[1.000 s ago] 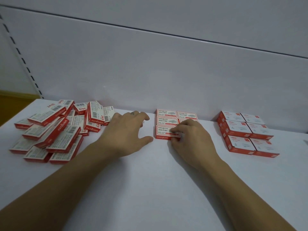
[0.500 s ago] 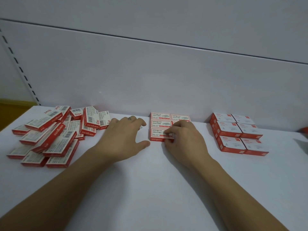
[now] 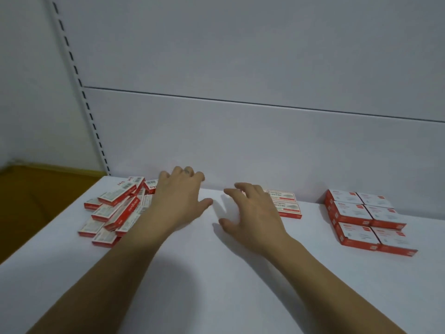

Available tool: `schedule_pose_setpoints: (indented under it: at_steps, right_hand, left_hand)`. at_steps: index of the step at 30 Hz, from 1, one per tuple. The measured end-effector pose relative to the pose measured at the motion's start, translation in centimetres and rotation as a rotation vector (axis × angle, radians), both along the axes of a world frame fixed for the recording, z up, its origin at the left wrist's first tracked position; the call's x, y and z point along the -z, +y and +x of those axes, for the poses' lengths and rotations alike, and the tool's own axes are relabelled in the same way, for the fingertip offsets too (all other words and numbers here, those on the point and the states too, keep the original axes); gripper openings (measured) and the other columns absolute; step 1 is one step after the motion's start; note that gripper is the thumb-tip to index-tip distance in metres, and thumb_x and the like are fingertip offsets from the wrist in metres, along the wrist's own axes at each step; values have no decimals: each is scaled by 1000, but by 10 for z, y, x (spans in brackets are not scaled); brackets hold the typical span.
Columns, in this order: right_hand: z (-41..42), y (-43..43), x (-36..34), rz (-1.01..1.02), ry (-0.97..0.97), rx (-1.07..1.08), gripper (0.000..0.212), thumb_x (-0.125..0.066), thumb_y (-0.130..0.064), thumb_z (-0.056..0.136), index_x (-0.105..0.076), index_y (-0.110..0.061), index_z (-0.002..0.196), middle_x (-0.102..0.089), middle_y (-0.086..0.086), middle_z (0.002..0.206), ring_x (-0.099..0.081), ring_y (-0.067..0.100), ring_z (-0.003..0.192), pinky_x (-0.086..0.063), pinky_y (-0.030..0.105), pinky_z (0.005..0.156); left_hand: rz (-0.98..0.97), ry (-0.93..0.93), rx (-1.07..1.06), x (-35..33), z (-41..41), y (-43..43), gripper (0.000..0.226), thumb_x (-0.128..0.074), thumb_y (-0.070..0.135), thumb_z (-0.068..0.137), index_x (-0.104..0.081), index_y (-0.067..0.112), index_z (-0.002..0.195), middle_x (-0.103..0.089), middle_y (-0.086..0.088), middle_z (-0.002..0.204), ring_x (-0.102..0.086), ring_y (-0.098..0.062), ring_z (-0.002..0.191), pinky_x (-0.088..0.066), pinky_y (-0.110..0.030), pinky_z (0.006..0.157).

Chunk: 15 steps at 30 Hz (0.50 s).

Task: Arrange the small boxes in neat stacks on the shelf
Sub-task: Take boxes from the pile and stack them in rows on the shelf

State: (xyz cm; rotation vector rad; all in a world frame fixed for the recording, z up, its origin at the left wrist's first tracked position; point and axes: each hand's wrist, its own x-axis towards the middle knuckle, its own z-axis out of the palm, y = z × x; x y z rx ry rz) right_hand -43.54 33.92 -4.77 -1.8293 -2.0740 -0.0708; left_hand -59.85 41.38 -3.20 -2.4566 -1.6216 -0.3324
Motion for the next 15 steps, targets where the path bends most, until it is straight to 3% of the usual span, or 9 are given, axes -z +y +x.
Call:
schedule_pose_setpoints:
  at_steps: [6, 12, 15]
  right_hand:
    - [-24, 10, 2, 15, 36, -12, 63, -56, -49, 87, -37, -27, 142, -34, -3, 149, -28, 18, 136, -20, 31, 111]
    - [-41, 24, 12, 60, 131, -11, 60, -60, -49, 81, -49, -24, 134, -47, -3, 139, -40, 19, 128, -29, 37, 109]
    - [-41, 24, 16, 83, 145, 5, 61, -55, -50, 76, -54, -22, 130, -52, -1, 134, -45, 21, 124, -32, 39, 107]
  left_hand:
    - [-77, 21, -381, 7, -36, 15, 70, -49, 71, 79, -41, 23, 129, -48, -9, 134, -43, -29, 122, -33, -48, 102]
    - [-143, -87, -410, 17, -42, 23, 78, -50, 78, 70, -45, 21, 123, -57, -5, 126, -51, -27, 117, -36, -44, 99]
    - [-125, -95, -383, 18, -41, 23, 71, -52, 74, 72, -50, 21, 118, -61, -3, 119, -54, -26, 112, -37, -41, 95]
